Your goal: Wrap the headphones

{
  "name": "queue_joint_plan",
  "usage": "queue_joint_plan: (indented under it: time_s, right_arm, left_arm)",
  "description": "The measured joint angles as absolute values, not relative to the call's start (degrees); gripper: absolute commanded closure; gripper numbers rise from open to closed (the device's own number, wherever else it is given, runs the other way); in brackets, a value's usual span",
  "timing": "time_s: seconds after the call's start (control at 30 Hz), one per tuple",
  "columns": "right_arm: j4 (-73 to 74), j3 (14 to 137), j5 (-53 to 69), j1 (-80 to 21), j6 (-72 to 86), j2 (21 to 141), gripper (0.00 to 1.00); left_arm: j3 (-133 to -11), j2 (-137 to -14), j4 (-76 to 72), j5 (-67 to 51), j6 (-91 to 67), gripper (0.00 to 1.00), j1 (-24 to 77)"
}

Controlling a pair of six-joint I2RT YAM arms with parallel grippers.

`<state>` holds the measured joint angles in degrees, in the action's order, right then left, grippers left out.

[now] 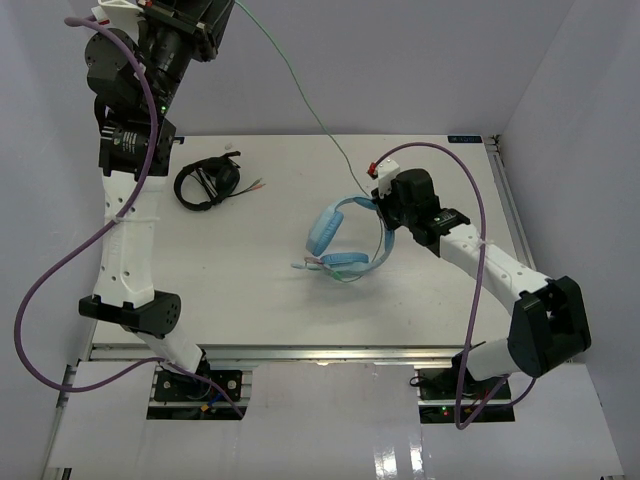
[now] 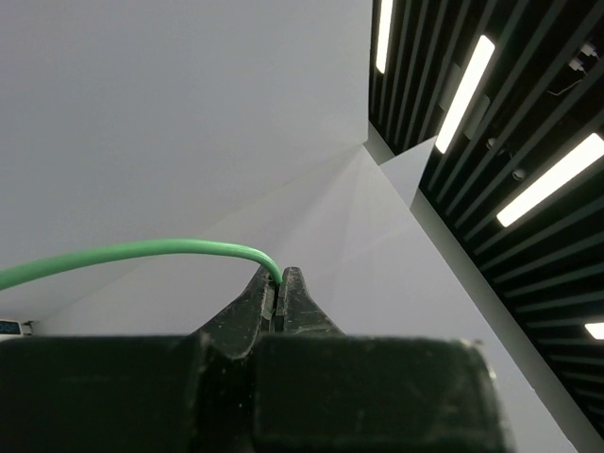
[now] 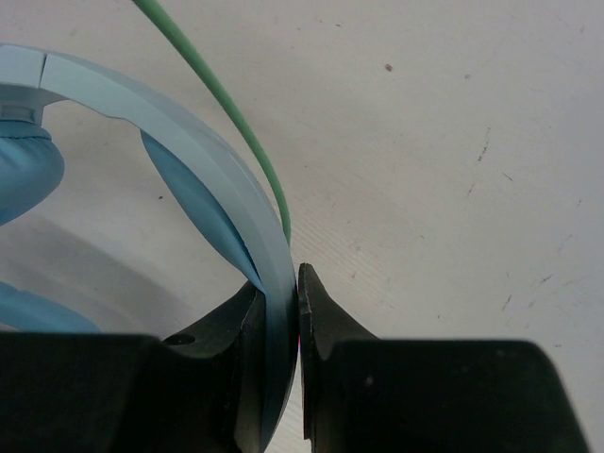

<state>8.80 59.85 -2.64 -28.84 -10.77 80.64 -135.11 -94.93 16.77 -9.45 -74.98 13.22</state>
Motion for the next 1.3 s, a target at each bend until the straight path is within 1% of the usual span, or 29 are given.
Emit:
queue_joint_plan:
  time_s: [0.2, 0.5, 0.77, 0.87, 1.13, 1.3]
  right_arm:
    - [8.4, 59.1, 2.2, -27.4, -11.5, 78.8, 0.92]
    - [8.4, 59.1, 0.4, -25.8, -10.9, 80.5, 0.92]
    - [7.1, 58.0, 4.2, -26.5, -11.1, 80.5, 0.92]
    - [7.0, 58.0, 2.2, -27.1, -11.1, 80.8, 0.92]
    - [5.4, 58.0, -8.1, -28.1, -11.3, 85.9, 0.92]
    - [3.3, 58.1, -14.3, -29.7, -12.6, 87.1, 0.92]
  left_arm:
    - [-135.1, -94.9, 17.1, -7.8, -73.9, 1.0, 13.2]
    - [-135.3, -94.9, 18.0, -8.0, -73.6, 1.0, 13.2]
    - [-135.2, -95.0, 18.0, -9.1, -74.1, 1.0, 13.2]
    - [-135.3, -95.3, 18.0, -9.9, -74.7, 1.0, 13.2]
    - [-137.5, -97.7, 18.0, -12.5, -76.1, 1.0, 13.2]
    - [-137.5, -98.6, 17.9, -14.3, -77.5, 1.0, 13.2]
